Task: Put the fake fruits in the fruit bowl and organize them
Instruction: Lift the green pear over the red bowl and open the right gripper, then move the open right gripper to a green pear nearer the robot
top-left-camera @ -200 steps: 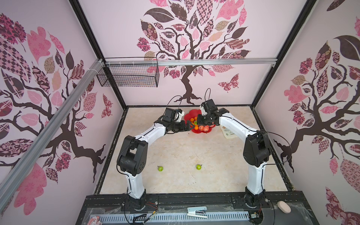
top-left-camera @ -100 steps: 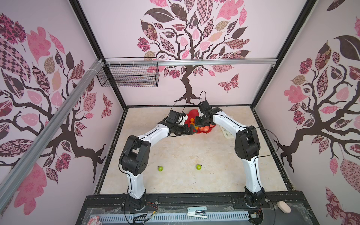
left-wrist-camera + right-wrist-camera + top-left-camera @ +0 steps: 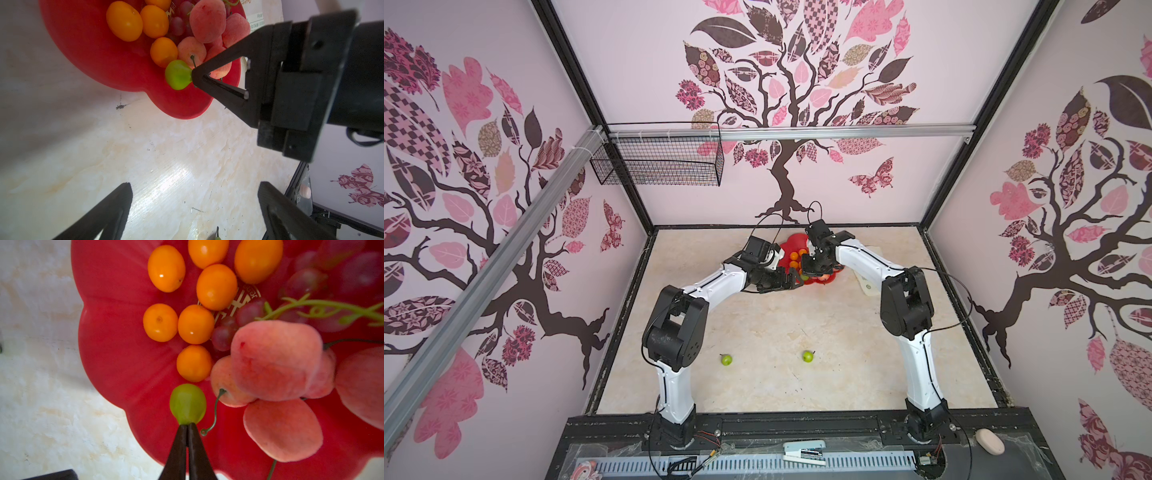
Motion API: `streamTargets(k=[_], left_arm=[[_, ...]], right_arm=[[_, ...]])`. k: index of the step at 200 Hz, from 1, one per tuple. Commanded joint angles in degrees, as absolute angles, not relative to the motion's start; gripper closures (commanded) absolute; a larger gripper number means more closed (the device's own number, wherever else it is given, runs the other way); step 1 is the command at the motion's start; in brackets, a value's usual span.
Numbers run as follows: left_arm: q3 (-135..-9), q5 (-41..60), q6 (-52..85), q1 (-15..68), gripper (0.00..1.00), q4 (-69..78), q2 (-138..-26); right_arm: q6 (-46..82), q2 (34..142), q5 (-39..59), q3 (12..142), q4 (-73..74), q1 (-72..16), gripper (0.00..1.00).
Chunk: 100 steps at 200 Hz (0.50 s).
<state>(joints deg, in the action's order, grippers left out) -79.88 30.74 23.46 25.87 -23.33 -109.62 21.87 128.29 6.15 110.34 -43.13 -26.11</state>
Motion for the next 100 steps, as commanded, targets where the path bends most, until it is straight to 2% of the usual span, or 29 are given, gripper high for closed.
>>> streamTargets(k=[1,28,60,100], left_arm=[[-83.06,30.45,22.10,25.81,0.02,-24.00,-109.96],[-82.90,30.44,21.88,25.84,0.02,-24.86,-108.76],[-80.74,29.06,22.98,26.36,0.02,-25.82,-104.73],[-77.08,26.13,23.80,28.08,0.02,-29.54,-97.09]], right_arm=[[21.45,128.47,5.79,113.09,-44.85,-25.92,0.85],[21.36,125.56,5.34,112.58,-44.87,-25.92,0.76],[21.38,119.48,4.79,108.59,-43.85,-25.93,0.73],[23.17,106.38,7.09,93.21,-36.56,-26.07,0.72]])
